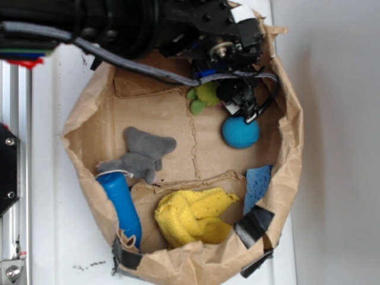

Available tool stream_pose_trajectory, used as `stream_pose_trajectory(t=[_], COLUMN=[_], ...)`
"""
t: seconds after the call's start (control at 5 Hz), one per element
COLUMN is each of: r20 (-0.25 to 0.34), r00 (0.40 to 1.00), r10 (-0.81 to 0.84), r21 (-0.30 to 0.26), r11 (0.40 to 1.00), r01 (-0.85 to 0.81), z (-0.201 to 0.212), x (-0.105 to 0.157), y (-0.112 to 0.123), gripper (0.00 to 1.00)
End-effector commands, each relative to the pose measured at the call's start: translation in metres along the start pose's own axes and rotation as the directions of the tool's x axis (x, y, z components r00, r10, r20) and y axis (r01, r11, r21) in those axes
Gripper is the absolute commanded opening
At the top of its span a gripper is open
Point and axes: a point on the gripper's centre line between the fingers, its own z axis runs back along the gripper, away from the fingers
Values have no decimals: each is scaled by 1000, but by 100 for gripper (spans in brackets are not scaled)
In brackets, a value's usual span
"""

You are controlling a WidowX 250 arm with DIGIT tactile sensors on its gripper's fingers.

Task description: Grab the green animal.

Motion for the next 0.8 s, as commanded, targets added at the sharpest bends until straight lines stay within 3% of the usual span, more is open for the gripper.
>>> stream_pose_trajectory(t=[0.0, 0.2, 0.4, 0.6], r20=[-142, -156, -180, -153], r00=[987, 980, 950, 908], r10=[-76, -123, -257, -391], r21=[-113, -63, -63, -103], r11=[992, 991, 966, 920], r01=[60, 114, 249, 378], z=[83, 106, 130, 150], x=[-22, -47, -68, -78], y=[-13, -28, -53, -67], gripper=[0, 0, 0, 0])
